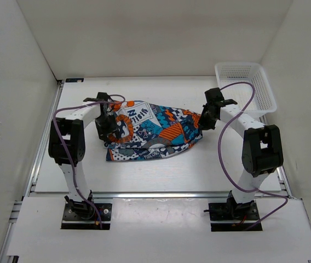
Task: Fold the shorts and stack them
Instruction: Fold the shorts
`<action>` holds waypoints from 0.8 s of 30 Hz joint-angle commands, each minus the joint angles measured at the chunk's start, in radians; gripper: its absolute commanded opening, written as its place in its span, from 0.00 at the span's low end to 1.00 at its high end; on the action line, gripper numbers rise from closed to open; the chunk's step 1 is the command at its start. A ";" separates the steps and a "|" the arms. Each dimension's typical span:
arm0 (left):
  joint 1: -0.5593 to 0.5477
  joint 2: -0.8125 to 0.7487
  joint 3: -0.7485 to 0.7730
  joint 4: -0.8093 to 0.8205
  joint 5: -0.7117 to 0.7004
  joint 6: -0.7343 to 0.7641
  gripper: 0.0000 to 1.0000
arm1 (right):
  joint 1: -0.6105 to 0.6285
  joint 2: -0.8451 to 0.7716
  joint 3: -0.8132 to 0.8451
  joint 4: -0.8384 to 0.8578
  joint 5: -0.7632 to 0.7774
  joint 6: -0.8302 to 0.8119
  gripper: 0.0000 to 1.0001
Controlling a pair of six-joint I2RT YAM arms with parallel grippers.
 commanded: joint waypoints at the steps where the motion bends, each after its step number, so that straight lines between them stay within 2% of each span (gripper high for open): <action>1: -0.009 0.024 0.021 0.004 -0.004 0.013 0.58 | -0.003 -0.038 0.036 -0.014 -0.010 -0.020 0.01; 2: -0.009 0.024 0.021 0.004 -0.004 0.013 0.44 | -0.003 -0.038 0.036 -0.014 -0.010 -0.020 0.01; 5: -0.009 0.033 0.021 0.004 0.005 0.013 0.27 | -0.003 -0.038 0.025 -0.014 -0.001 -0.020 0.01; 8: -0.009 0.024 0.021 0.004 0.005 0.013 0.18 | -0.003 -0.038 0.025 -0.014 0.000 -0.020 0.01; 9: -0.009 0.024 0.021 0.004 0.005 0.022 0.10 | -0.003 -0.038 0.025 -0.014 0.000 -0.020 0.01; 18: -0.009 -0.080 0.021 -0.025 -0.091 0.000 0.10 | -0.003 -0.056 0.025 -0.024 0.000 -0.020 0.01; 19: 0.002 -0.081 0.021 -0.025 -0.110 -0.010 0.16 | -0.003 -0.056 0.025 -0.024 0.000 -0.020 0.01; 20: 0.002 -0.081 0.021 -0.025 -0.142 -0.010 0.27 | -0.003 -0.056 0.025 -0.024 0.000 -0.020 0.01; 21: 0.002 -0.067 0.030 -0.025 -0.151 -0.010 0.51 | -0.003 -0.056 0.025 -0.024 0.000 -0.020 0.01; 22: 0.002 -0.055 0.030 -0.025 -0.151 -0.010 0.62 | -0.003 -0.056 0.025 -0.024 0.000 -0.020 0.01; 23: 0.002 -0.042 0.040 -0.025 -0.160 0.000 0.71 | -0.003 -0.056 0.025 -0.024 0.000 -0.020 0.01; 24: 0.011 -0.029 0.040 -0.025 -0.151 0.000 0.73 | -0.003 -0.056 0.025 -0.024 0.000 -0.020 0.01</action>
